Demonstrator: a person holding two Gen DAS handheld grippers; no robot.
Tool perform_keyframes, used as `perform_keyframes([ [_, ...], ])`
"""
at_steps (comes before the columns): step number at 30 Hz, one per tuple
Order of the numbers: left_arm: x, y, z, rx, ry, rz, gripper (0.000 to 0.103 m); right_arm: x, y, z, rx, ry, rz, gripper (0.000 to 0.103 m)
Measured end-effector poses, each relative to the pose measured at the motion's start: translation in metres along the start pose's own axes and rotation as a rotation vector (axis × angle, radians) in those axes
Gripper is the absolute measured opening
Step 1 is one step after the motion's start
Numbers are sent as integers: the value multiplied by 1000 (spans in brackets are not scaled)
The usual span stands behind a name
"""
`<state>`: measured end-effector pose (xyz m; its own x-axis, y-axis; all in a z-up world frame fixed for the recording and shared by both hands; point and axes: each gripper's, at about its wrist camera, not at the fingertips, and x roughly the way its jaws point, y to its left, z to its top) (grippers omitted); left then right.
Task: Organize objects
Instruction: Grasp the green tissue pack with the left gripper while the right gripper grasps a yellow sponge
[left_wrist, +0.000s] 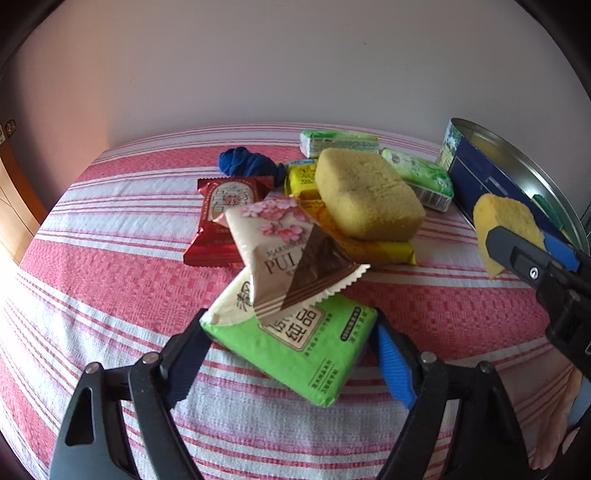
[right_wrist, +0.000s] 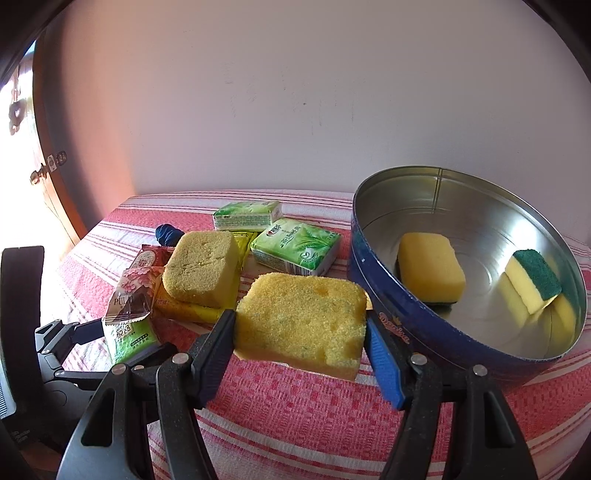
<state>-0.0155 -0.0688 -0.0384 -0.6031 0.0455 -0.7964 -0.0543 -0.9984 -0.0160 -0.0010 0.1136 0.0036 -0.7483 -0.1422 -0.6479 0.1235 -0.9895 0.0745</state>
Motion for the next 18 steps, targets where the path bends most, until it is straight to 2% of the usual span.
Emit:
perform_keyframes([
  [3, -5, 1, -7, -4, -8, -22, 82, -1, -2, 0, 14, -5, -1, 70],
  [10, -29, 13, -32, -73, -39, -145, 82, -10, -9, 3, 47, -50, 0, 70],
  [18, -55, 22, -40, -102, -117, -178, 82, -26, -6, 3, 32, -112, 1, 70],
])
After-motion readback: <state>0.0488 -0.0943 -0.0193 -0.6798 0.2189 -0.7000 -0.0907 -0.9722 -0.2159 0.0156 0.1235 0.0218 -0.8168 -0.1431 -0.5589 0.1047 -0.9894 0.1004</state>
